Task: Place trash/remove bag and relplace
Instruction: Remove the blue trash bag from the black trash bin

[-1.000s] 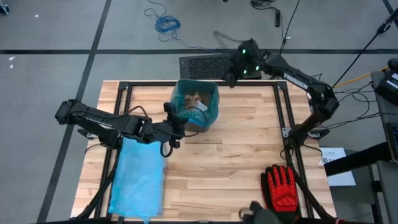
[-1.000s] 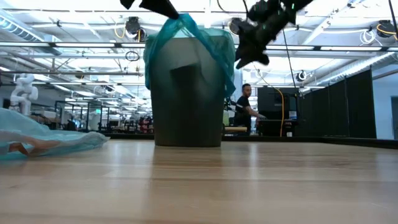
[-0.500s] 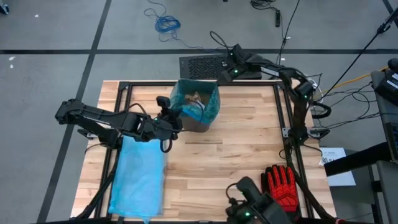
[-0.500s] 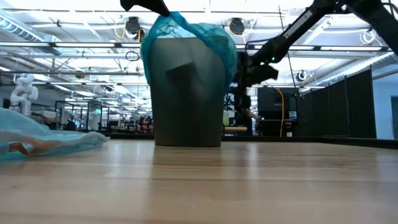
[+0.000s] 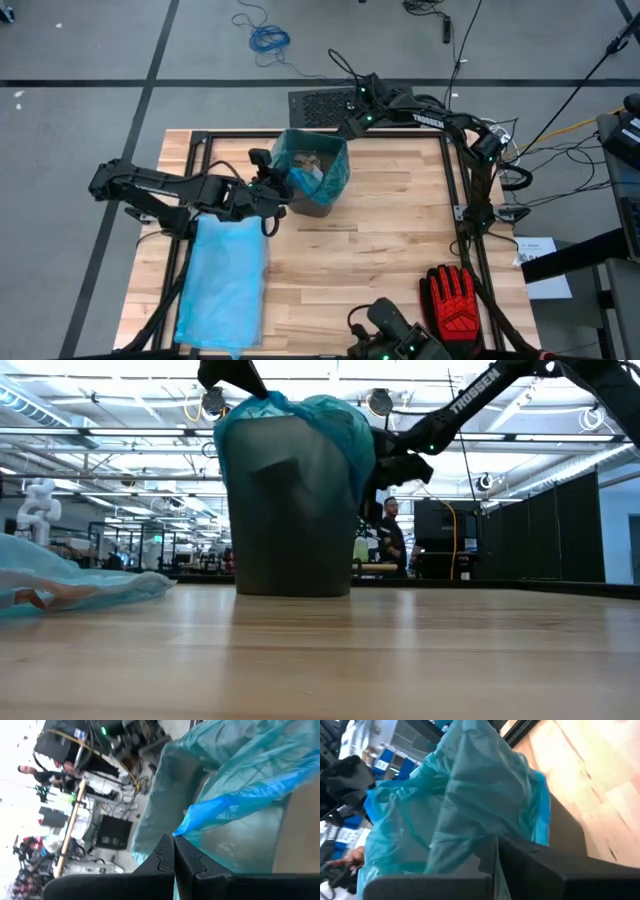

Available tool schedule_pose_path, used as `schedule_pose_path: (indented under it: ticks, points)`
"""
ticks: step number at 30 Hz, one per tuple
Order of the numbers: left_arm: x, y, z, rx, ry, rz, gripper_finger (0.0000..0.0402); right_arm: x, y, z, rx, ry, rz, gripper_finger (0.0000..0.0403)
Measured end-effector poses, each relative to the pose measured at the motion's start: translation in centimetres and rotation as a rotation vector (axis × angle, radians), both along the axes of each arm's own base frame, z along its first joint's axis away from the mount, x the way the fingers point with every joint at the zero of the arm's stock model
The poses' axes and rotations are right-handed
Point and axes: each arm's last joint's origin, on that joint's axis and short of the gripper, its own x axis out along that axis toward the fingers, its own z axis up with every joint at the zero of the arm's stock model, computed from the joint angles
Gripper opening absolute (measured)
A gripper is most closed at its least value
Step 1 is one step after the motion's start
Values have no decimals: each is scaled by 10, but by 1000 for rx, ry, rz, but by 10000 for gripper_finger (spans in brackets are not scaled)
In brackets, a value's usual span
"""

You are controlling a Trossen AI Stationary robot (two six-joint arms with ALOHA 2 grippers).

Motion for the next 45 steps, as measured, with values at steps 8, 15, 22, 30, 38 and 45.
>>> schedule_pose_path:
  ticks: [8, 15, 22, 30, 38, 45]
  points:
    - [-5, 0, -5, -44, 2, 42, 0, -16, 22, 64, -245, -81, -75, 1]
    - [-6, -4, -2, 0, 2, 50, 0, -40, 54, 120, -456, -138, -134, 0]
    - [-20, -8, 13, -17, -40, 70, 0, -90, 31, 127, -526, -33, -267, 0]
    - [-33, -8, 14, -83, -89, 118, 0, -84, 1, 49, -377, 124, -308, 0]
    - [-33, -8, 14, -93, -102, 125, 0, -29, 31, -26, -236, 98, -236, 0]
    - [-33, -8, 14, -95, -101, 125, 0, 4, 81, -40, -147, 71, -149, 0]
